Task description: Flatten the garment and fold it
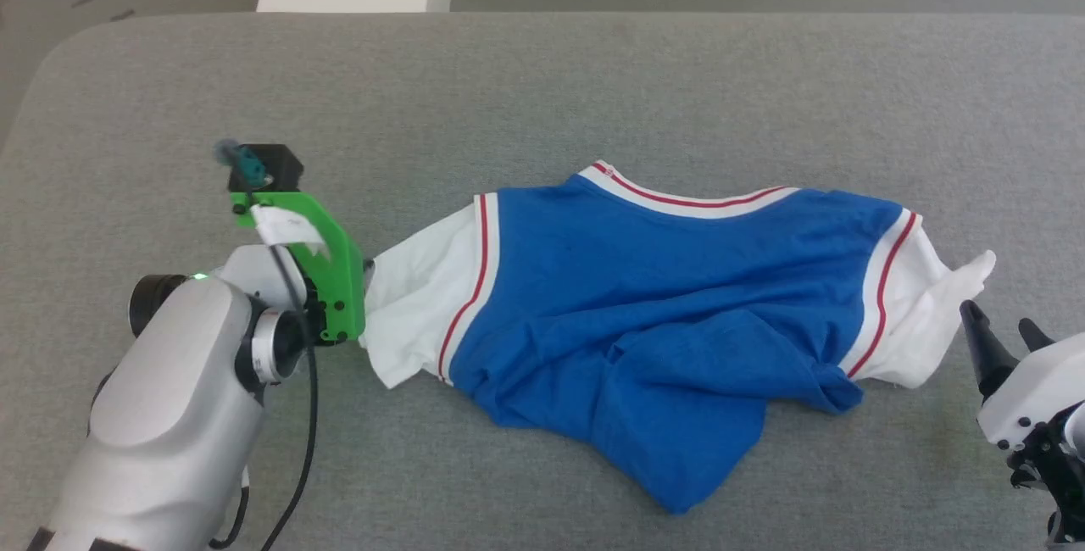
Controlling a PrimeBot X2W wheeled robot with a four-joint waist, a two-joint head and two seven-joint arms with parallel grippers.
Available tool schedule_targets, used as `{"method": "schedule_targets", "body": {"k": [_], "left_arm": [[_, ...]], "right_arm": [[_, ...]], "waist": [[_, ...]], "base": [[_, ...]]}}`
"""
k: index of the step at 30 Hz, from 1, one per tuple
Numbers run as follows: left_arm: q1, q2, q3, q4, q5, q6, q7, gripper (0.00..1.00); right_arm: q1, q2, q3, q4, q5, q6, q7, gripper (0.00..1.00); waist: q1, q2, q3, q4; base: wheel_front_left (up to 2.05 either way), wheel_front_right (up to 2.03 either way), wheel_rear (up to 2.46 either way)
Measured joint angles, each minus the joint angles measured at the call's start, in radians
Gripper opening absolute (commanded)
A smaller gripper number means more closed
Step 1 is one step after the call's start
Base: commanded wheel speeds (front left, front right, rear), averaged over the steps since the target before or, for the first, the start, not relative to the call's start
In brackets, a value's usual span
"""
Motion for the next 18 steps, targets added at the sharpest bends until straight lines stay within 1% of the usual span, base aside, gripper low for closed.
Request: {"method": "schedule_targets", "body": {"k": [3, 6, 11, 12, 13, 14, 18], "left_arm": [[-0.031, -0.004, -0.04, 0.048, 0.007, -0.012, 0.069, 1.0], [-0.04, -0.008, -0.072, 0.088, 0.015, -0.021, 0.11, 1.0], [-0.049, -0.012, -0.078, 0.121, 0.007, -0.032, 0.12, 1.0], [-0.049, -0.012, -0.079, 0.125, 0.006, -0.036, 0.12, 0.45], [-0.049, -0.013, -0.075, 0.124, 0.004, -0.041, 0.117, 0.09], [-0.049, -0.014, -0.072, 0.126, -0.002, -0.046, 0.109, 0.0], [-0.048, -0.025, -0.063, 0.132, -0.014, -0.067, 0.076, 0.0]], "right_arm": [[0.0, 0.0, -0.007, -0.004, -0.004, 0.0, 0.007, 1.0], [0.0, 0.0, -0.005, -0.011, -0.008, 0.0, 0.01, 1.0], [-0.005, 0.0, -0.006, -0.017, -0.008, 0.0, 0.01, 1.0], [-0.006, 0.0, -0.006, -0.017, -0.008, 0.0, 0.01, 1.0], [-0.006, 0.0, -0.006, -0.017, -0.008, 0.0, 0.01, 1.0], [-0.006, 0.0, -0.006, -0.017, -0.008, 0.0, 0.01, 1.0], [-0.006, 0.0, -0.005, -0.017, -0.008, 0.0, 0.01, 1.0]], "waist": [[0.0, 0.0, 0.012, -0.01], [0.0, 0.0, 0.022, -0.02], [0.0, 0.0001, 0.041, -0.033], [0.0, 0.0, 0.044, -0.035], [0.0, 0.0, 0.046, -0.036], [0.0, 0.0, 0.048, -0.036], [0.0, 0.0, 0.047, -0.032]], "base": [[0.0, 0.0, 0.0], [0.0, 0.0, 0.0], [0.0, 0.0, 0.0], [0.0, 0.0, 0.0], [0.0, 0.0, 0.0], [0.0, 0.0, 0.0], [0.0, 0.0, 0.0]]}}
